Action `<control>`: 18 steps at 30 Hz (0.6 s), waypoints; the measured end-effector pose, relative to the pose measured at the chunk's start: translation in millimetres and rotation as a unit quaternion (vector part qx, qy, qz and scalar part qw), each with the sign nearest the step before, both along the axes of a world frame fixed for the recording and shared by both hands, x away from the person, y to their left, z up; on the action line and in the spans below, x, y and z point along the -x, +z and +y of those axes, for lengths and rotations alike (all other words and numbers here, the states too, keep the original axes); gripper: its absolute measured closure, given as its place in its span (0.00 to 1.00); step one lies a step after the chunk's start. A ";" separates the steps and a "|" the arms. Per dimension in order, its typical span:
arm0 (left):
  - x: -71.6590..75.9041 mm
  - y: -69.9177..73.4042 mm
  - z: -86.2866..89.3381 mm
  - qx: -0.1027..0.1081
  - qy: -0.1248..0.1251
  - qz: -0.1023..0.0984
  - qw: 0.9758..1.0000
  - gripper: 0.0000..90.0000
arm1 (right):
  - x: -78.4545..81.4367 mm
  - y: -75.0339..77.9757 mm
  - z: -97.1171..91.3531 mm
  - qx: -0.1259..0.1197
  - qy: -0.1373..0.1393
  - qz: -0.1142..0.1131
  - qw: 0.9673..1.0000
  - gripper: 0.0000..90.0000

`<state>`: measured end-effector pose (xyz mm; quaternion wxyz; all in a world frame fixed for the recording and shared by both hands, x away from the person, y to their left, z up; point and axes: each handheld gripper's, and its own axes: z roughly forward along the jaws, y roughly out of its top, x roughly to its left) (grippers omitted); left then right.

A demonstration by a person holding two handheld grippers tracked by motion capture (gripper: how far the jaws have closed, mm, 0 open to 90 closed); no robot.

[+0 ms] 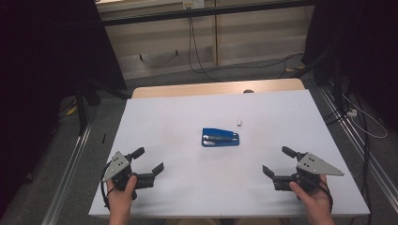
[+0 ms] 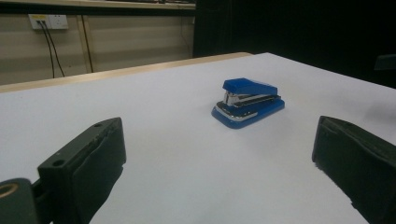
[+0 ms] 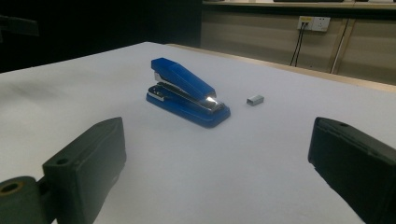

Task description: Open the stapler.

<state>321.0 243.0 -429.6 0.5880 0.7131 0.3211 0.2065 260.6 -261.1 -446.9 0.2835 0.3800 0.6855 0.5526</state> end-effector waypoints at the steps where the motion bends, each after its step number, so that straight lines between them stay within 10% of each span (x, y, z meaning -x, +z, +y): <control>1: -0.2 -0.2 -0.5 0.000 -0.001 0.000 1.000 0.03 | 0.0 0.0 0.0 0.000 0.000 0.000 1.000 0.04; 18: -23.8 6.5 -25.1 0.001 -0.033 0.017 0.999 0.03 | -3.7 -4.2 -1.0 -0.024 -0.001 0.020 0.999 0.04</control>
